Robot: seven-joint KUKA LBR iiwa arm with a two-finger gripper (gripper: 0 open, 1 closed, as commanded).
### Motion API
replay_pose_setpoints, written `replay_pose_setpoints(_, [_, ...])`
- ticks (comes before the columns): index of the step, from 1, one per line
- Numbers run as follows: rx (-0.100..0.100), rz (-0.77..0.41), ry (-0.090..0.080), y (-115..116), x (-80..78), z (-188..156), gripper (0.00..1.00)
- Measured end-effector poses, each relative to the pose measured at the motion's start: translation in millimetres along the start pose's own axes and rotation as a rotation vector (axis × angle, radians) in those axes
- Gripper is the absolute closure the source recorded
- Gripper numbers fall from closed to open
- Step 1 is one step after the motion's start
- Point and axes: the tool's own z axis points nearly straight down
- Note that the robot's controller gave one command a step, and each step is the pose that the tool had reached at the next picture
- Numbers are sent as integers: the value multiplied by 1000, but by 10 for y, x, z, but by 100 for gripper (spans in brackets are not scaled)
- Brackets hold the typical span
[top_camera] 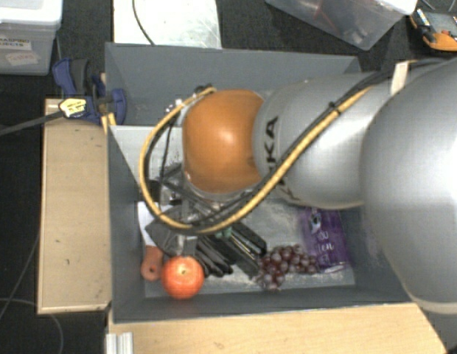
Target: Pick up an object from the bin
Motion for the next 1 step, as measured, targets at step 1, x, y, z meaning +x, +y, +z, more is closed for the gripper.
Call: replay_pose_setpoints(1, [5,331,22,-245,-341,906,100])
